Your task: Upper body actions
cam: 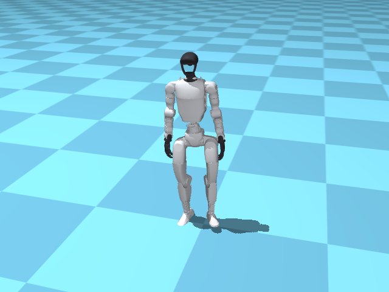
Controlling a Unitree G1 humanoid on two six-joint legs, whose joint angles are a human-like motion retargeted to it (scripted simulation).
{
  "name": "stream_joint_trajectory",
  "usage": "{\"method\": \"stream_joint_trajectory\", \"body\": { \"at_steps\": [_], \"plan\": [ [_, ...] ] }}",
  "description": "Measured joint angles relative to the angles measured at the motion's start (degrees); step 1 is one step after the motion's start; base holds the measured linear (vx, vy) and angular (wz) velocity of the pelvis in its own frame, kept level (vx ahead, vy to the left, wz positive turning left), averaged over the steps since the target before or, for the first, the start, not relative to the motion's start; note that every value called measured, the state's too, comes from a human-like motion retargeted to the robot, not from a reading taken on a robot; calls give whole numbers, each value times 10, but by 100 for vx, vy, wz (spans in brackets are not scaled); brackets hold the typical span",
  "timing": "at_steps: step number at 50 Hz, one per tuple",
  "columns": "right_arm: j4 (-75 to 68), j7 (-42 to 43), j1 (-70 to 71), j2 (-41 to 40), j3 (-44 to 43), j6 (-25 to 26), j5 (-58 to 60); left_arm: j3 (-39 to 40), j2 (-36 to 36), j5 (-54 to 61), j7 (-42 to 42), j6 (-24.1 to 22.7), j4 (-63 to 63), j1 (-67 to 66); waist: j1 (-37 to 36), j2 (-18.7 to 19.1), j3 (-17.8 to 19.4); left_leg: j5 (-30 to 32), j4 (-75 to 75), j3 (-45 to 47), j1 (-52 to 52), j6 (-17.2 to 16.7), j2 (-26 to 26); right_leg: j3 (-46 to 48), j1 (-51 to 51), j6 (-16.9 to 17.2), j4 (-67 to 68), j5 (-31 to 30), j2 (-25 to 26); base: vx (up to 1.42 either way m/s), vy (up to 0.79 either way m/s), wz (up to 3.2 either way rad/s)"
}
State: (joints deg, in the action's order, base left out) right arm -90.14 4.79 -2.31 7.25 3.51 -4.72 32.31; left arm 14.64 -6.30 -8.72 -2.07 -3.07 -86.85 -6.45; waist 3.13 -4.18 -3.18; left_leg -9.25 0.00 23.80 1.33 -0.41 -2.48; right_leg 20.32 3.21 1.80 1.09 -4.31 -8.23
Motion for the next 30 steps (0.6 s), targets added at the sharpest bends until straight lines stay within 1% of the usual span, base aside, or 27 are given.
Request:
{"method": "stream_joint_trajectory", "body": {
  "at_steps": [5,13,20,30],
  "plan": [
    [6,18,1,-5,0,-3,-8,-1,-3,-11,6,0,-2,-3,2,1,-1,0,-1,-1,0,0,0,0,0,0,0,0,0,0,0,0],
    [4,14,0,-4,6,-7,-3,6,0,0,9,-2,-4,-4,1,0,-2,0,0,-1,0,0,0,-1,-1,-1,1,0,1,0,0,0],
    [-2,32,-3,-3,2,4,-1,9,2,9,8,-2,-4,-3,1,-2,0,0,0,-3,0,1,-1,1,0,-1,1,0,-1,0,0,0],
    [-9,35,-4,-1,-2,4,-4,8,2,7,14,-6,-3,-4,1,-6,-1,-1,-1,-4,0,3,-3,2,0,0,2,-1,-2,0,0,0]
  ]
}}
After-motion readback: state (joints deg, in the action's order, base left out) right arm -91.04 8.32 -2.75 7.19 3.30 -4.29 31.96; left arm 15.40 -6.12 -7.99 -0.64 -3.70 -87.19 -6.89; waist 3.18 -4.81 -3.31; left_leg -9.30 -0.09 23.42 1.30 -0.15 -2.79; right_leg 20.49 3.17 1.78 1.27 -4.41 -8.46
